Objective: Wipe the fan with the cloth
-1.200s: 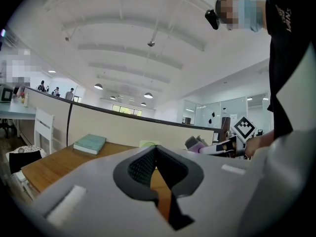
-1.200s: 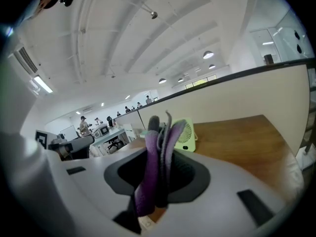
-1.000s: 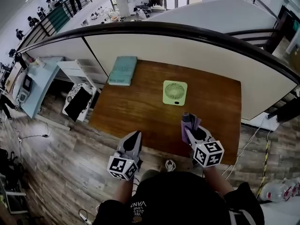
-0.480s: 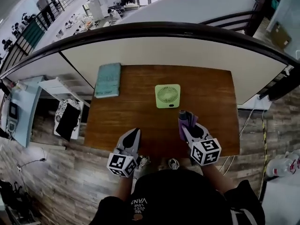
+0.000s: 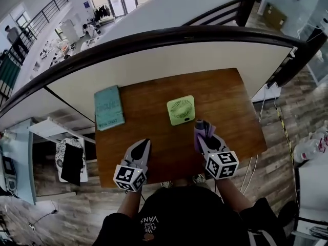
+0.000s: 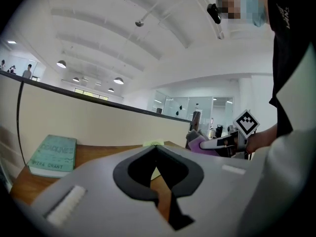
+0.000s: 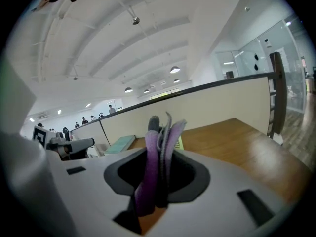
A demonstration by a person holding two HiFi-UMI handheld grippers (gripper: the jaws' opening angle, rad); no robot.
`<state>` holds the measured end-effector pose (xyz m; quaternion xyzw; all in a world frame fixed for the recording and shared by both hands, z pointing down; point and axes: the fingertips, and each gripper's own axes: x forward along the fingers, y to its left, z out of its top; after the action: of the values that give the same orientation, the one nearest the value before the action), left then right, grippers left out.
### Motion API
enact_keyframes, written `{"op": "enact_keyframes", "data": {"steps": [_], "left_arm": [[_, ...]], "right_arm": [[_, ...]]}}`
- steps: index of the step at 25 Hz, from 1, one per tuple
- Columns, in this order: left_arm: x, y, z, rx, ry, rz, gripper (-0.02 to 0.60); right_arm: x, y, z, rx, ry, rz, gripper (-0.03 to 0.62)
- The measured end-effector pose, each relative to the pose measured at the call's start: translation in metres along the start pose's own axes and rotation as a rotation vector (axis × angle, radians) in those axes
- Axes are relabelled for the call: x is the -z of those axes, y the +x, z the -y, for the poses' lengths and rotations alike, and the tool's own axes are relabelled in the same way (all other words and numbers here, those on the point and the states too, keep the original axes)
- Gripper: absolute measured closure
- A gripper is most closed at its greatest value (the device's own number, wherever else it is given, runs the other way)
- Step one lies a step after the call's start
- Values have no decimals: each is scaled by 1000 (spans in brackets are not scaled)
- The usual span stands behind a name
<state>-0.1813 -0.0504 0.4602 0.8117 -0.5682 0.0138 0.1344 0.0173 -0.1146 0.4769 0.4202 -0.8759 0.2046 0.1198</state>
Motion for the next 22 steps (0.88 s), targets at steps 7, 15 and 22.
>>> {"op": "enact_keyframes", "data": {"steps": [7,15,22], "left_arm": [[-12,15,-22,140,34,-4,572],[-13,45,-24,173,49,5,571],[0,69,-30,124,35,-7,571]], "right_arm": [[-7,10,-25,70,-12,27,474],[-14,27,-26,72,-85,21,474],[-8,61,-29,-7,-160,-12,474]]}}
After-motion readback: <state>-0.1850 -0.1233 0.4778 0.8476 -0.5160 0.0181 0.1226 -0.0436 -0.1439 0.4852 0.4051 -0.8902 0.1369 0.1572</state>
